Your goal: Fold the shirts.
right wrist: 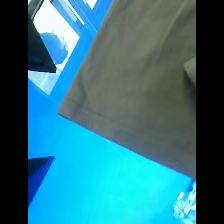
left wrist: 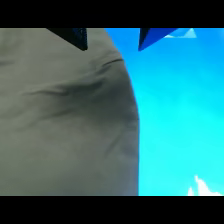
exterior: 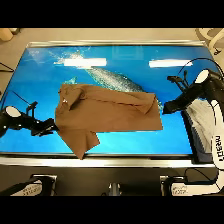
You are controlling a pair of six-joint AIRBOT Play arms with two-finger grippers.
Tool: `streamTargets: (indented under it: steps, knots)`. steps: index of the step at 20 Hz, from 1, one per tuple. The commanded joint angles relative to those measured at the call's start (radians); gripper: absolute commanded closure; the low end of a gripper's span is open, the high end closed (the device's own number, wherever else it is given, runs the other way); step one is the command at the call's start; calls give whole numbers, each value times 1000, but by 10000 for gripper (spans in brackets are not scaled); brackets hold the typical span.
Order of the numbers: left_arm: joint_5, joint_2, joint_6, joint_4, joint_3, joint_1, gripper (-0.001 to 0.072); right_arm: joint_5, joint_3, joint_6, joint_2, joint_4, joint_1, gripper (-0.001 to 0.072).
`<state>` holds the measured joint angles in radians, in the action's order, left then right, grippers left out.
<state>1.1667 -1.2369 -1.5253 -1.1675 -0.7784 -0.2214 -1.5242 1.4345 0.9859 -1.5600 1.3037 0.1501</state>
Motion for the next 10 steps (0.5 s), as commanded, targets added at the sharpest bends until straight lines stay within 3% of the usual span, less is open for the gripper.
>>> streamTargets:
  steps: [1,5,6,7,9,10]
  knots:
    - [-96,-27,10,42,45,13,317,5,-5,-15,0,18,2,182]
    - [-122,-57,12,43,45,14,319,10,-16,-14,-3,109,4,180]
    - [-134,-56,11,43,45,17,351,10,-31,-11,-3,124,4,180]
    - [-142,-56,12,53,45,18,473,9,-55,-11,-3,134,4,179]
    - [-153,-56,31,86,45,21,587,17,-125,-16,-3,141,4,150]
    - [-153,-56,72,101,45,28,683,32,-164,-15,-3,138,4,150]
